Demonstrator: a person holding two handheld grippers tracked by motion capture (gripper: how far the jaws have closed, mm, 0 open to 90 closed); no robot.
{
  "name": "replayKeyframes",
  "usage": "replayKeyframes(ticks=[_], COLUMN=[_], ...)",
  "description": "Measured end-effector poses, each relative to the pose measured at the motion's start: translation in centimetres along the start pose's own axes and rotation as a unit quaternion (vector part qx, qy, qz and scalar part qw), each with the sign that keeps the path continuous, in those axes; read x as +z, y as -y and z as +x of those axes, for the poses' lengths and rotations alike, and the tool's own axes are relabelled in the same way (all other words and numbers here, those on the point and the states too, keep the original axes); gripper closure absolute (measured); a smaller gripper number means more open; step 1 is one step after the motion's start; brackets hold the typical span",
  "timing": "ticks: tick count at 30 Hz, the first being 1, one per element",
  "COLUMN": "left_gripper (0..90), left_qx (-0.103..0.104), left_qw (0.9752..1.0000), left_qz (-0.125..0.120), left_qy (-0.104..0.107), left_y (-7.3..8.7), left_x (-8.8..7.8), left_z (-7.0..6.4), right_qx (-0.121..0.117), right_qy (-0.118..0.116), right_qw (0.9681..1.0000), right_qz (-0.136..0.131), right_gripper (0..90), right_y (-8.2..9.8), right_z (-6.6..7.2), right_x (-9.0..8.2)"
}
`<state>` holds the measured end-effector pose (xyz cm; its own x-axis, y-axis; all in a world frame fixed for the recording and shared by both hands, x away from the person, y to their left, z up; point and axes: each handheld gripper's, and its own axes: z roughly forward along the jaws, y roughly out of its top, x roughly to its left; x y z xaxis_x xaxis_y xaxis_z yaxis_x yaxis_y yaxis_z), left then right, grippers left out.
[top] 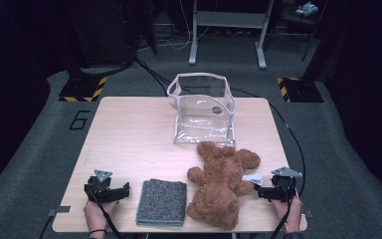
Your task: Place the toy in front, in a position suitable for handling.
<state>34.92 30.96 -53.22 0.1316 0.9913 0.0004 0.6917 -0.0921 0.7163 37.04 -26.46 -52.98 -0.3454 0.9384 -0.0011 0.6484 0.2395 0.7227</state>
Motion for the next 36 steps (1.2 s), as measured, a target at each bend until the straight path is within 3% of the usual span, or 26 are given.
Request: replayKeyframes(ticks=[16,18,20,22,24,26,28,33,36], left_gripper=[0.0,0.0,0.0,0.0,0.0,0.0,0.0,0.0,0.0], left_qx=[0.001,0.005,-0.001,-0.015,-0.005,-0.006,-0.007,0.034,0.045], left_qw=[1.0000,1.0000,1.0000,0.9997,0.9996,0.9991,0.9984,0.9967,0.9948], left_qz=[-0.001,0.003,-0.001,-0.002,-0.012,-0.030,-0.034,-0.042,-0.039], left_qy=[-0.001,0.006,0.005,0.017,0.025,0.028,0.045,0.060,0.083], left_y=[0.1,-0.1,-0.3,-0.5,-1.1,-1.5,-2.0,-3.3,-3.8], left_x=[-0.1,0.0,-0.2,-0.8,-1.7,-2.7,-3.4,-5.0,-5.4], left_z=[-0.1,0.1,0.3,0.3,0.0,-0.5,-1.1,-3.9,-5.5], right_qx=[-0.001,-0.001,0.000,-0.001,0.001,-0.001,-0.004,0.000,0.000], right_qy=[0.000,-0.002,-0.002,0.000,-0.001,-0.002,0.000,-0.001,-0.002], right_qw=[1.0000,1.0000,1.0000,1.0000,1.0000,1.0000,1.0000,1.0000,1.0000], right_qz=[0.001,-0.001,0.000,-0.001,0.001,0.000,-0.001,0.001,0.000], right_gripper=[2.8,2.7,2.7,2.6,2.6,2.7,2.7,2.7,2.7], right_y=[0.1,0.0,0.0,0.0,0.0,0.0,0.0,0.1,0.0], right_z=[0.1,0.1,0.1,0.1,0.0,0.0,0.1,0.1,0.0], right_x=[-0.1,0.0,0.0,0.0,0.0,0.0,0.0,-0.1,0.0])
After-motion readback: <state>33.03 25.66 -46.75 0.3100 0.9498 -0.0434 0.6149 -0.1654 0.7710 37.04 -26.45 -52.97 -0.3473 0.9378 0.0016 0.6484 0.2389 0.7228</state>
